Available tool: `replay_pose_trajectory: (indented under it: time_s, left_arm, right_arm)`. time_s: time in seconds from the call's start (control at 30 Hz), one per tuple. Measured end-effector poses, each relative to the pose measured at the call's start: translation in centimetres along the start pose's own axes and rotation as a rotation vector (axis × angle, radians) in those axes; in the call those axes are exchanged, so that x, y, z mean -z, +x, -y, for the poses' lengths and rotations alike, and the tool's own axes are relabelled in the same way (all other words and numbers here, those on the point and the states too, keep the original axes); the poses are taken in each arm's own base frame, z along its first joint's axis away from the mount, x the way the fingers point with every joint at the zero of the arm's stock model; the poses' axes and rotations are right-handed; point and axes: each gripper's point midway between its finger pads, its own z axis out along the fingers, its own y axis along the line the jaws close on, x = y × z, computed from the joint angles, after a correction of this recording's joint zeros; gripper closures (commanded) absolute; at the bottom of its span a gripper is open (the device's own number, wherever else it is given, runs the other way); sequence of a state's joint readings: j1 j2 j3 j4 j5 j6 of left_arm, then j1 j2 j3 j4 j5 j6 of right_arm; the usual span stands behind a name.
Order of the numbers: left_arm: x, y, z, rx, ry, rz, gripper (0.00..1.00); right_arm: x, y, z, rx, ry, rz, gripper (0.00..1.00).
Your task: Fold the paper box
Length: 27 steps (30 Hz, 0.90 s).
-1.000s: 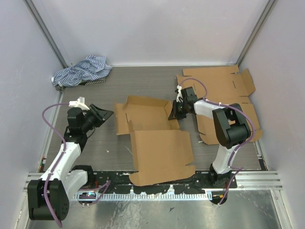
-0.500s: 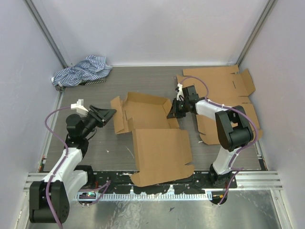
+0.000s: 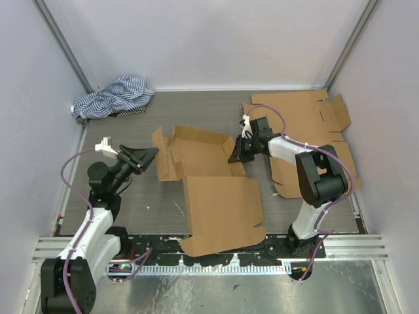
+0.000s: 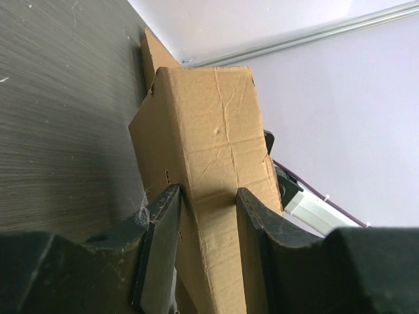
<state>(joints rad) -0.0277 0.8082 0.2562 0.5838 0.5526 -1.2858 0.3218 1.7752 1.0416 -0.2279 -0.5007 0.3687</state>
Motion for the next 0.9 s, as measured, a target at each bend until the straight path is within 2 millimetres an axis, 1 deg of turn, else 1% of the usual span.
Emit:
replay_pose_trajectory:
  time_s: [0.2, 0.47, 0.63, 0.73, 0.8, 0.9]
  left_arm:
    - [-0.3, 0.3, -0.2, 0.032, -0.004, -0.027, 0.54]
    - [-0.7, 0.3, 0.2, 0.025, 0.007, -0.051, 0.54]
    - [-0.9, 0.6, -0.3, 0.007, -0.024, -0.086, 0.54]
    - [-1.2, 0.8, -0.7, -0.019, -0.052, -0.113, 0.58]
    - [-1.2, 1.0, -1.2, -0.033, -0.078, -0.133, 0.58]
    - [-0.8, 1.5, -2.2, -0.051, -0.125, -0.152, 0.56]
  right_arm:
    - [-0.1, 0.1, 0.0, 0.014, 0.045, -0.008, 0.99]
    - [-0.6, 0.7, -0.1, 0.058, 0.128, -0.013, 0.99]
    - [-0.7, 1.0, 0.3, 0.083, 0.192, -0.016, 0.99]
    - [-0.6, 1.0, 0.4, 0.092, 0.220, -0.014, 0.99]
    - [-0.6, 1.0, 0.6, 0.093, 0.237, -0.015, 0.99]
    - [-0.4, 1.0, 1.0, 0.094, 0.261, -0.014, 0.99]
